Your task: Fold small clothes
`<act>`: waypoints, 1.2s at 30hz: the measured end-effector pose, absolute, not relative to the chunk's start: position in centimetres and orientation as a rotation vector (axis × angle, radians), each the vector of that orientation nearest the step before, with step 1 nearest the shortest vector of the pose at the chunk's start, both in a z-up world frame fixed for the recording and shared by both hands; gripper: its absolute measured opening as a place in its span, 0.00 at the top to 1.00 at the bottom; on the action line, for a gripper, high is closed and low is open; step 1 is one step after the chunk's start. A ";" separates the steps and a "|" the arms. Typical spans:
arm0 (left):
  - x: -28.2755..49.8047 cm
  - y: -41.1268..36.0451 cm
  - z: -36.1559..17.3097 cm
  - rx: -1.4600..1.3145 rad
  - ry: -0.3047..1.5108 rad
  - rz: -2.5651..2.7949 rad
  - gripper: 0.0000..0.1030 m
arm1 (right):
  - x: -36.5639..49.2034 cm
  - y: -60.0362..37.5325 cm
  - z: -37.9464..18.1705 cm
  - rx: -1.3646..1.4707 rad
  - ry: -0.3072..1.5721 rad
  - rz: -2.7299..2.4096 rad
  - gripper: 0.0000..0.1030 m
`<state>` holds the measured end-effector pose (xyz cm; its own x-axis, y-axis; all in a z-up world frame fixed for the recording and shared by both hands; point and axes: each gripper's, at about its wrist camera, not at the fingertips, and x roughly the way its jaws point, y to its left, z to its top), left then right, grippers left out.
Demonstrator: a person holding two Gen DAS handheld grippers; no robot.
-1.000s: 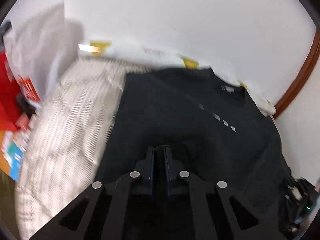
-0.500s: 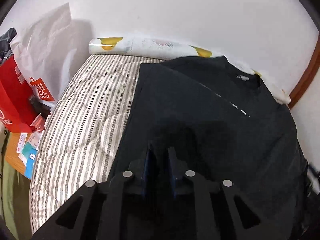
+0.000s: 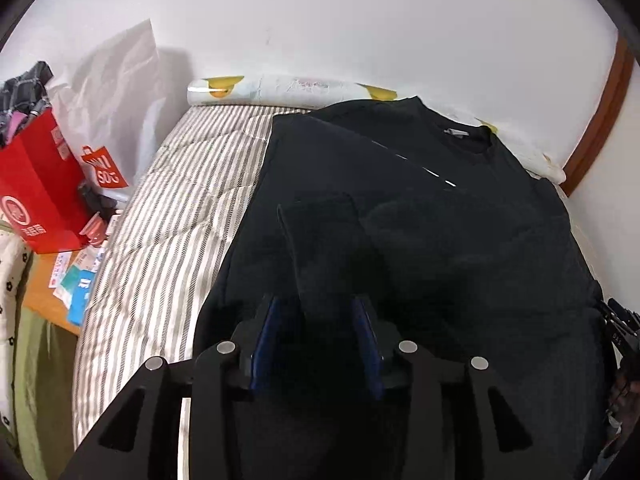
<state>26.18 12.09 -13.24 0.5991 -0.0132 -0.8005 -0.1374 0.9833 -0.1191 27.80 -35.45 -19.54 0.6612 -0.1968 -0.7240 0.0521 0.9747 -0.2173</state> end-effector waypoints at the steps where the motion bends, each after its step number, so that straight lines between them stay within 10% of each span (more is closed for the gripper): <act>1: 25.7 12.0 -12.9 -0.174 0.920 0.074 0.65 | 26.9 -35.7 -19.4 -0.174 0.834 -0.138 0.61; 36: 3.2 10.7 -17.2 -0.266 0.937 0.075 0.48 | 7.2 -42.1 -21.7 0.087 0.897 -0.005 0.52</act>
